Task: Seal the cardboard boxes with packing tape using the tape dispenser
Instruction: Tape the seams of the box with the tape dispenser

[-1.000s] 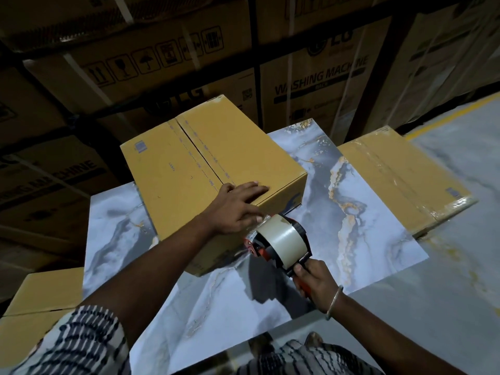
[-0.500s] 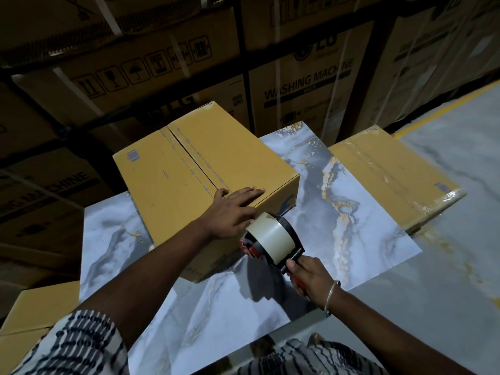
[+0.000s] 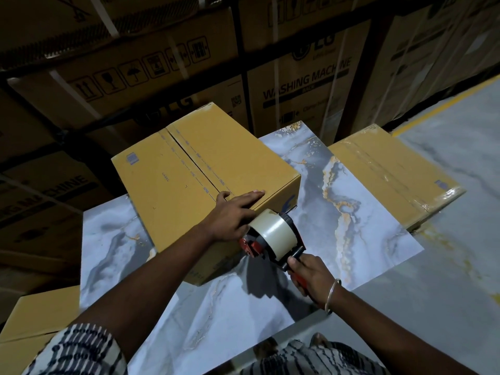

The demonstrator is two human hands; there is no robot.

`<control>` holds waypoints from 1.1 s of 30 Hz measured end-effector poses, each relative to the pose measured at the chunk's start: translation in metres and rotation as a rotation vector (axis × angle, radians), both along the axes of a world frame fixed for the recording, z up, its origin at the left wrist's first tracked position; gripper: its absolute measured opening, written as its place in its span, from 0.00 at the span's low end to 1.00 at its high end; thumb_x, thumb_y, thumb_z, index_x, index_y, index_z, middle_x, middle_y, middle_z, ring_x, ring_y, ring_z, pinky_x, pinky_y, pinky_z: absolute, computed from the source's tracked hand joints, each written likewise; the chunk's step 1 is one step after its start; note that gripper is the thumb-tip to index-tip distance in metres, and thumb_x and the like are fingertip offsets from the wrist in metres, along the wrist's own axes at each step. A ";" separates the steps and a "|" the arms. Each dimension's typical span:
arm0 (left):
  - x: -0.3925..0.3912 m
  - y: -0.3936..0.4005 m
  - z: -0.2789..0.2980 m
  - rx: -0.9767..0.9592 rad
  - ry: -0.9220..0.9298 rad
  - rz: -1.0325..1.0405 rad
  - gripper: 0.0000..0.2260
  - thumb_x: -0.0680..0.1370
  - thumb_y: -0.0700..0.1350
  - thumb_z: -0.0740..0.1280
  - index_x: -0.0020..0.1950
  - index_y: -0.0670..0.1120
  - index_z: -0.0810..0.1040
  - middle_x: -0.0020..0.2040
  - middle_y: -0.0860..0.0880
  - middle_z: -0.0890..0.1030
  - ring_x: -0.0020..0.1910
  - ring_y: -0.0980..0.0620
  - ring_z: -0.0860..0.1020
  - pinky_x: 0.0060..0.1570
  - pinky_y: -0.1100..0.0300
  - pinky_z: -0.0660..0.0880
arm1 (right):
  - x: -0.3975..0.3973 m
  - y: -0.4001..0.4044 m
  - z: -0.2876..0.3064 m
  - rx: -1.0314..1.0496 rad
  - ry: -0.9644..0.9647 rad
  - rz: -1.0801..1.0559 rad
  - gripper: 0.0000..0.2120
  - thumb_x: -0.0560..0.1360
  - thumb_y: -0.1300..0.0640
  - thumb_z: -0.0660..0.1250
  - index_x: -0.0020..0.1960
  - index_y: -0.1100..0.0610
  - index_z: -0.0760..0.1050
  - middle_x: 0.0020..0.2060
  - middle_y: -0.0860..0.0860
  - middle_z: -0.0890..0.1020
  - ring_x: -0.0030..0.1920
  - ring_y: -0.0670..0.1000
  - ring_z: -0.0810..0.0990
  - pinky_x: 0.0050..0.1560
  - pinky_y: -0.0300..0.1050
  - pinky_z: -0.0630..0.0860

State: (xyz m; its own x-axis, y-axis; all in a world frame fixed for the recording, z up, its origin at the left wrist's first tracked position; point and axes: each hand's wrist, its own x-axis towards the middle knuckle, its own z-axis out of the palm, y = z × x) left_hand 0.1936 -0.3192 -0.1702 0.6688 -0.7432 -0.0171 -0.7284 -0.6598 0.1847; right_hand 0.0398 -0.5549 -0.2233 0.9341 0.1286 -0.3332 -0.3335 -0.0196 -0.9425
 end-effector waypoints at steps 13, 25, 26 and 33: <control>-0.006 -0.010 0.012 0.049 -0.077 0.023 0.06 0.71 0.47 0.67 0.46 0.55 0.80 0.78 0.51 0.63 0.73 0.49 0.66 0.58 0.39 0.62 | -0.026 -0.057 -0.035 -0.141 0.133 -0.182 0.25 0.80 0.47 0.65 0.28 0.54 0.63 0.23 0.53 0.65 0.23 0.51 0.63 0.30 0.44 0.62; 0.012 -0.018 0.022 0.303 -0.071 -0.133 0.19 0.75 0.50 0.62 0.66 0.59 0.71 0.76 0.44 0.52 0.75 0.40 0.54 0.67 0.25 0.48 | -0.013 -0.042 -0.010 0.000 0.100 -0.312 0.30 0.65 0.29 0.71 0.28 0.49 0.60 0.25 0.51 0.61 0.26 0.49 0.60 0.30 0.44 0.59; 0.012 -0.019 0.022 0.273 -0.036 -0.105 0.26 0.74 0.49 0.62 0.72 0.63 0.65 0.77 0.45 0.51 0.76 0.42 0.53 0.68 0.25 0.46 | -0.012 -0.041 -0.008 0.014 0.104 -0.327 0.31 0.62 0.27 0.72 0.28 0.49 0.60 0.25 0.52 0.61 0.27 0.50 0.61 0.30 0.45 0.59; 0.009 -0.020 0.018 0.152 0.036 0.080 0.42 0.78 0.54 0.65 0.81 0.58 0.37 0.82 0.50 0.40 0.80 0.47 0.42 0.72 0.29 0.45 | -0.007 -0.030 0.006 0.088 0.063 -0.353 0.35 0.58 0.23 0.74 0.30 0.53 0.64 0.26 0.55 0.63 0.26 0.51 0.61 0.29 0.46 0.59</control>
